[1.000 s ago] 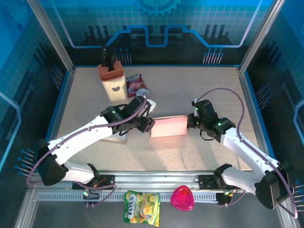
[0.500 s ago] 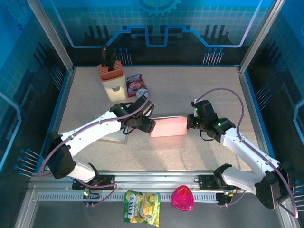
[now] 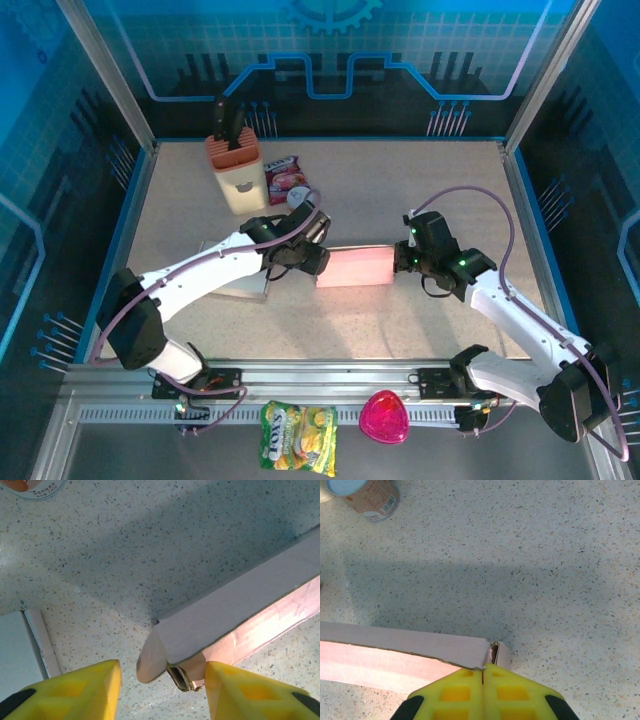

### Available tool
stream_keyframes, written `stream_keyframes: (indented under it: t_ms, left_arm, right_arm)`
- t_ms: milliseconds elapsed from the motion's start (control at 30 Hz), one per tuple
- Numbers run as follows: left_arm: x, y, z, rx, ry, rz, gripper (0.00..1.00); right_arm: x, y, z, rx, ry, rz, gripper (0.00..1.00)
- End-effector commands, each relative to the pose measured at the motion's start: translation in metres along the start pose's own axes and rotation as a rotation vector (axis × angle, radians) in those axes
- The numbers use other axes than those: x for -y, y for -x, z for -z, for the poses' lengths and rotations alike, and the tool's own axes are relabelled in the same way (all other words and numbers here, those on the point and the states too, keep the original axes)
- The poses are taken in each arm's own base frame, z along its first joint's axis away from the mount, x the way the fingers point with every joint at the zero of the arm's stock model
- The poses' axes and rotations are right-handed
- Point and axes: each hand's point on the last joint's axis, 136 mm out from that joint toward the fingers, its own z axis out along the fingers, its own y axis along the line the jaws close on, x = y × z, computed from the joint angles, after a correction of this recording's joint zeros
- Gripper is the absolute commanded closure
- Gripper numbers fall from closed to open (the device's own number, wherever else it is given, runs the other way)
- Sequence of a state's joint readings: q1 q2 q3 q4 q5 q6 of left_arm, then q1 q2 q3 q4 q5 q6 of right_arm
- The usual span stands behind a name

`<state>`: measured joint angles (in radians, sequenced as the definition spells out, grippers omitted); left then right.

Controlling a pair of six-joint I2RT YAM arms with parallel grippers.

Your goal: Fold the paper box

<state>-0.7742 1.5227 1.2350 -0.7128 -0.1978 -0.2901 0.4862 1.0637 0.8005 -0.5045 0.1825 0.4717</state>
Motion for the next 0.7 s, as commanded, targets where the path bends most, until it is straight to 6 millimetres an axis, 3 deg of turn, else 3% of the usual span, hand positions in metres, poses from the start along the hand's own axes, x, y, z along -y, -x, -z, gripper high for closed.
stream_keyframes:
  t_ms: [0,133,267,500,667]
  left_arm:
    - [-0.005,0.0,-0.009,-0.001,0.027,0.011,0.58]
    - [-0.007,-0.005,-0.014,-0.019,0.034,0.013,0.69]
    - [-0.012,-0.007,-0.013,-0.024,0.057,0.015,0.7]
    - [-0.017,0.004,0.009,0.04,0.069,0.044,0.5]
    - [-0.01,0.01,0.022,0.052,0.024,0.055,0.5]
  right_arm:
    - [0.001,-0.022,0.0,-0.082,-0.011,0.011,1.0]
    - [0.001,-0.022,0.0,-0.083,-0.008,0.012,1.0]
    - [0.0,-0.021,0.0,-0.082,-0.007,0.013,1.0]
    - [0.0,-0.02,0.0,-0.084,-0.009,0.016,1.0]
    - [0.001,-0.021,0.0,-0.087,-0.012,0.015,1.0]
